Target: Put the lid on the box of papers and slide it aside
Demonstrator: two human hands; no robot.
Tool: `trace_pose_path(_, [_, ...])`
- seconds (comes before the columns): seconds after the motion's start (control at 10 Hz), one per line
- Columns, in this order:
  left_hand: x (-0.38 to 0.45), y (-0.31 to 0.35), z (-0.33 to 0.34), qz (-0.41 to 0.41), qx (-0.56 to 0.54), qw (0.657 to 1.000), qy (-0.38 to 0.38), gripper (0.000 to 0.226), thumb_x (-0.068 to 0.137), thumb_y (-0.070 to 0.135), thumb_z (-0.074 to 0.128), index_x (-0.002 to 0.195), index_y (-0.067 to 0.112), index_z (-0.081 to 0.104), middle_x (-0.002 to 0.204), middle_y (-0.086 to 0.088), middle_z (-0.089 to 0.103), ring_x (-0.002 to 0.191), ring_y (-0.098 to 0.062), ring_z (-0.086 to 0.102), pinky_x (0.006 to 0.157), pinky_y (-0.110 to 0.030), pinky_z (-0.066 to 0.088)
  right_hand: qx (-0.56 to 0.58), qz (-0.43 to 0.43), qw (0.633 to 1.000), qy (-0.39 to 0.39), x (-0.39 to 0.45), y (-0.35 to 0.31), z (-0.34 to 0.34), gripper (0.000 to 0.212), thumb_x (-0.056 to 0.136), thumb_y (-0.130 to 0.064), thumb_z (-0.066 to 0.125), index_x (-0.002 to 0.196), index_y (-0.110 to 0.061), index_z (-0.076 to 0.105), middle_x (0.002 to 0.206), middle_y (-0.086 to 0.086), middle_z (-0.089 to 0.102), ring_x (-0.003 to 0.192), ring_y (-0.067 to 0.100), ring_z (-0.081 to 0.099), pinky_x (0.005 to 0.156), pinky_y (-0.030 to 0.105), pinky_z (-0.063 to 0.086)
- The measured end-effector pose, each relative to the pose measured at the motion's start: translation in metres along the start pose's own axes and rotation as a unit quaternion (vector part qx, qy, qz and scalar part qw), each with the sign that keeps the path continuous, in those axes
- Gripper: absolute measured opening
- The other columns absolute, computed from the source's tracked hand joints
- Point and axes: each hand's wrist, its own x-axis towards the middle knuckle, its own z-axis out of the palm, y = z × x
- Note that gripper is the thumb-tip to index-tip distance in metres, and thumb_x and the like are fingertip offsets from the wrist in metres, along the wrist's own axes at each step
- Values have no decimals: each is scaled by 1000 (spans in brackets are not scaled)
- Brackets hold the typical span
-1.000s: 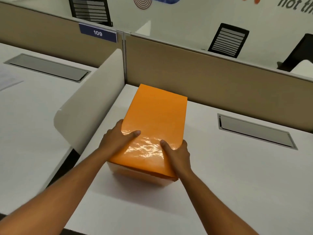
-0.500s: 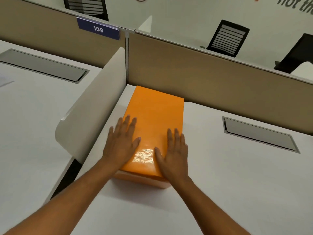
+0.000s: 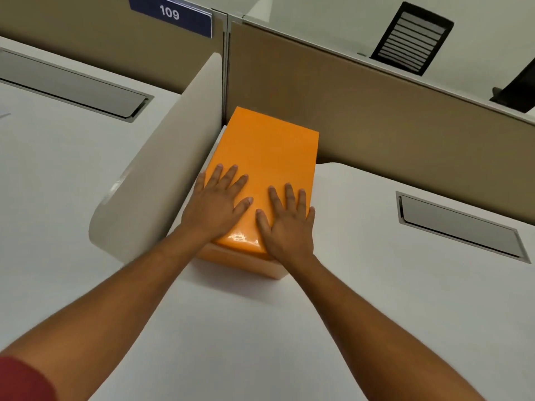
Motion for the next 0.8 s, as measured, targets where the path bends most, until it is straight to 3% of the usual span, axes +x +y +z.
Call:
trace_pose_path(0.6, [75, -30, -13, -2, 9, 1000, -25, 73, 102, 67, 19, 166, 31, 16, 176, -1, 11, 163, -30, 4, 129, -60, 2, 5, -5, 1000, -13, 85, -11, 0, 73, 100, -68, 25, 164, -34, 14, 174, 4, 7, 160, 35, -2, 124, 66, 7])
trace_pose_path(0.7, [73, -25, -20, -7, 32, 999, -17, 72, 103, 65, 21, 165, 28, 20, 175, -4, 14, 162, -32, 7, 128, -62, 1, 70, -16, 997, 7, 84, -11, -6, 74, 100, -66, 30, 164, -33, 14, 174, 3, 7, 160, 35, -2, 123, 66, 5])
trace_pose_path(0.8, [62, -8, -31, -9, 46, 998, 46, 69, 105, 59, 25, 164, 23, 26, 174, -7, 20, 162, -33, 12, 128, -61, 4, 86, -26, 994, 65, 71, -6, -17, 75, 100, -63, 32, 164, -28, 18, 173, 5, 14, 160, 32, 3, 125, 63, 4])
